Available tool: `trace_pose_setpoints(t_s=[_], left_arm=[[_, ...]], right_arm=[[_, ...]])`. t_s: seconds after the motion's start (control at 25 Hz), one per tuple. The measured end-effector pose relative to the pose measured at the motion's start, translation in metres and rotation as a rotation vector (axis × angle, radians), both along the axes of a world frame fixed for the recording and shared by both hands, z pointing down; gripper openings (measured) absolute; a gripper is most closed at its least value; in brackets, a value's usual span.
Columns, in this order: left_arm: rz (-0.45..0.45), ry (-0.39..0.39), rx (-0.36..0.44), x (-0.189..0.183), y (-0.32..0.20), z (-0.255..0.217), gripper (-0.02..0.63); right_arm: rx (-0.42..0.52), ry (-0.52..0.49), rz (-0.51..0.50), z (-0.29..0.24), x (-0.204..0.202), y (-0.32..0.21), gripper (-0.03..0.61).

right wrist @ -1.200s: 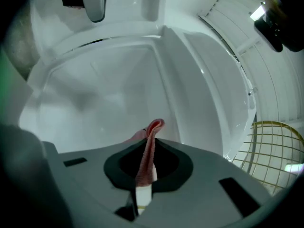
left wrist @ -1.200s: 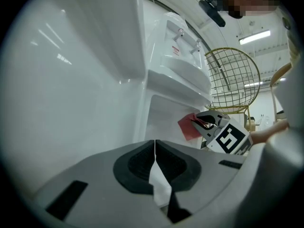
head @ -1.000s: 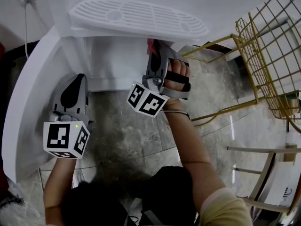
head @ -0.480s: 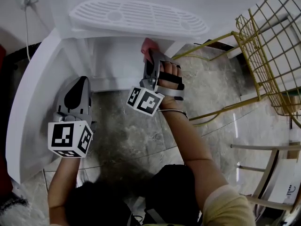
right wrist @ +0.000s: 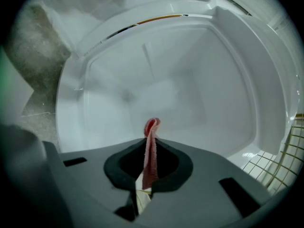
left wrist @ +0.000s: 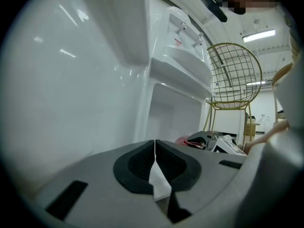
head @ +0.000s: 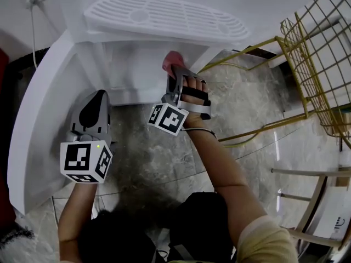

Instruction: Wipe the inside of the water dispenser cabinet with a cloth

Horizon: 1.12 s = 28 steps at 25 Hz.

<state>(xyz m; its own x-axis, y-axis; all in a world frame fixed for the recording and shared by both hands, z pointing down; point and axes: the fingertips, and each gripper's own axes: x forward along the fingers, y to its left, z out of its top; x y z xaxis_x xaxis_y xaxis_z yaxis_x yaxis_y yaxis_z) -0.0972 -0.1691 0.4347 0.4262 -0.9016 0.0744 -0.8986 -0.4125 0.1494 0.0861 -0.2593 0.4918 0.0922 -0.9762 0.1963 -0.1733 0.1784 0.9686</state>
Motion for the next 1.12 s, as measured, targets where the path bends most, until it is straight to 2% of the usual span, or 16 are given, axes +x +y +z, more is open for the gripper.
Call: trace_pose_setpoints(t_s=[0.36, 0.92, 1.12], left_arm=[[0.014, -0.013, -0.012, 0.006, 0.002, 0.005, 0.017], [0.023, -0.027, -0.038, 0.009, 0.001, 0.013, 0.017], [0.01, -0.045, -0.038, 0.004, 0.0, 0.011, 0.017]], right_arm=[[-0.129, -0.047, 0.019, 0.036, 0.0, 0.002, 0.026], [-0.376, -0.232, 0.064, 0.093, -0.004, 0.015, 0.026], [-0.435, -0.271, 0.02, 0.101, -0.009, 0.02, 0.026]])
